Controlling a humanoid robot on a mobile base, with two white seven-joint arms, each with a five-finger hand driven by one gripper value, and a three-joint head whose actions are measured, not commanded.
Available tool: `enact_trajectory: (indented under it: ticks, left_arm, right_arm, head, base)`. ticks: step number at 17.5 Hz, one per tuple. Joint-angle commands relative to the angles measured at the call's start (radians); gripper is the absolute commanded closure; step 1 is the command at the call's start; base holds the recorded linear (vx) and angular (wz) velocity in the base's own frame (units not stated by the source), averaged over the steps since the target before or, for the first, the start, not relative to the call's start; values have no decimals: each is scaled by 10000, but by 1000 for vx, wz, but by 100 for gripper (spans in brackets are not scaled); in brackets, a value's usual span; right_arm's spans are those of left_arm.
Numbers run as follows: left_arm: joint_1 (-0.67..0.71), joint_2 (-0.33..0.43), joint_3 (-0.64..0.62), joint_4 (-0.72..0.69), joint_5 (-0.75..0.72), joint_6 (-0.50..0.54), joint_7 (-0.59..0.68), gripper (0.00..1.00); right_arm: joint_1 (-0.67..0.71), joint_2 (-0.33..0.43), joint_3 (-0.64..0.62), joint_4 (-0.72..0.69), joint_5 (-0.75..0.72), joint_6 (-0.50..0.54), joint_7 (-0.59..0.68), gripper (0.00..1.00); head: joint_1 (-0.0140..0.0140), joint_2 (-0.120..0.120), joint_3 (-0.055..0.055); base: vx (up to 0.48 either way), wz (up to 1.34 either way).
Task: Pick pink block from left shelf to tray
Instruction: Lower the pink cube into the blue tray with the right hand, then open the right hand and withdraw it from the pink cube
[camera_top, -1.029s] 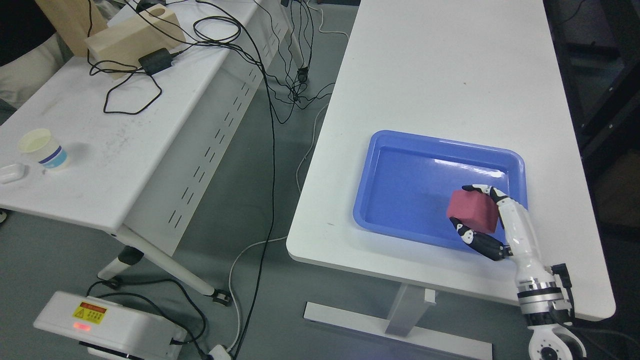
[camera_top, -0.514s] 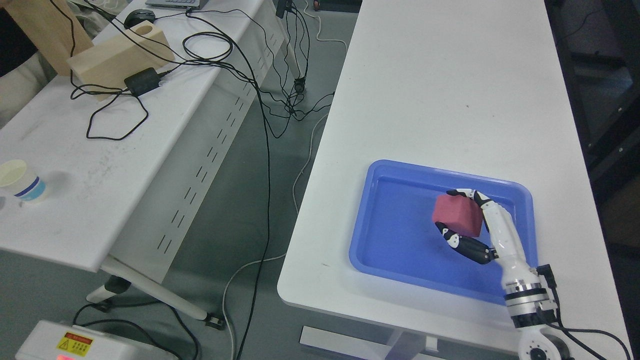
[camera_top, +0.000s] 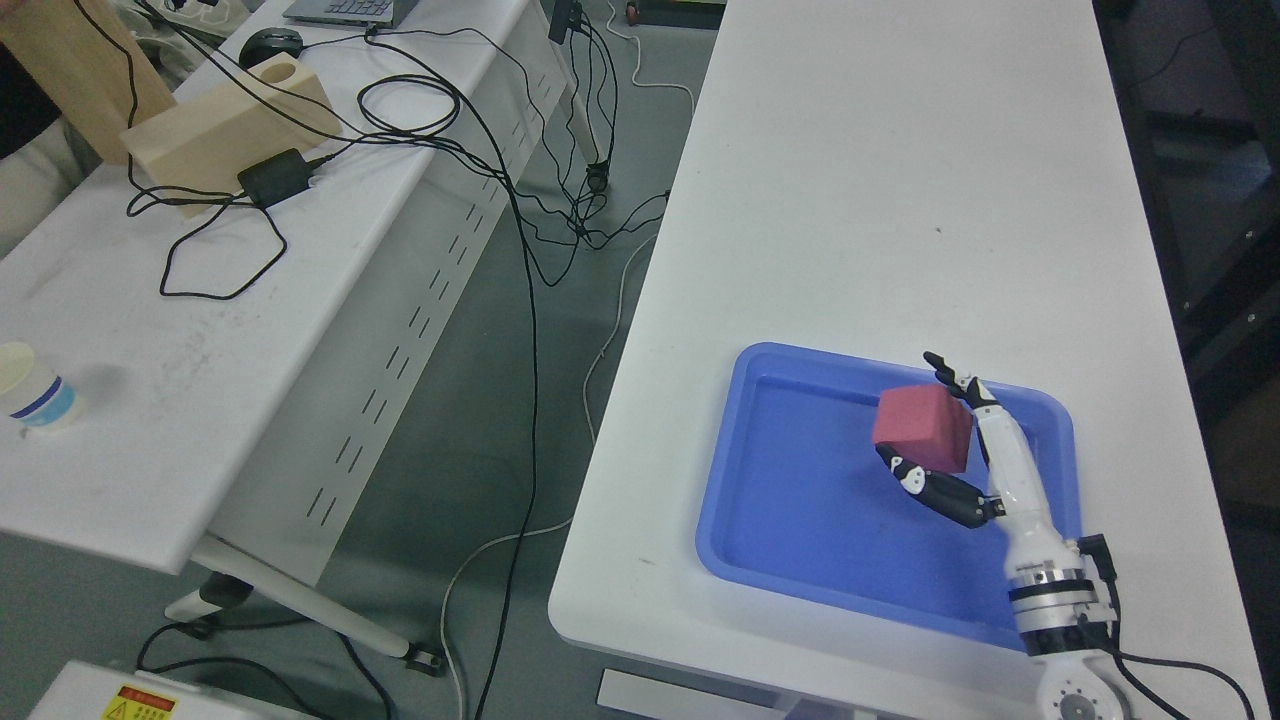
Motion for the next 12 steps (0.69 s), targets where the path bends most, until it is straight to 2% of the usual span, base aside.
enact_trajectory:
  ticks: [1, 5, 7, 10, 12]
  left_arm:
    - [92, 174, 0, 0, -15, -8, 6, 0]
    - [92, 174, 0, 0, -15, -8, 6, 0]
    - [92, 174, 0, 0, -15, -8, 6, 0]
    - [92, 174, 0, 0, -15, -8, 6, 0]
    - [92, 174, 0, 0, -15, -8, 6, 0]
  right_arm:
    - [12, -137, -301, -34, -668, 35, 157, 16]
    - [42, -146, -577, -34, -2399, 50, 326, 5]
    - [27, -193, -593, -34, -2557, 50, 327, 2]
    - [27, -162, -669, -34, -2801, 19, 296, 1]
    - [27, -147, -868, -34, -3884, 4, 296, 1]
  head:
    - [0, 0, 0]
    - [0, 0, 0]
    - [0, 0, 0]
    - [0, 0, 0]
    - [0, 0, 0]
  base:
    - [0, 0]
    - [0, 0]
    - [0, 0]
    - [0, 0]
    - [0, 0]
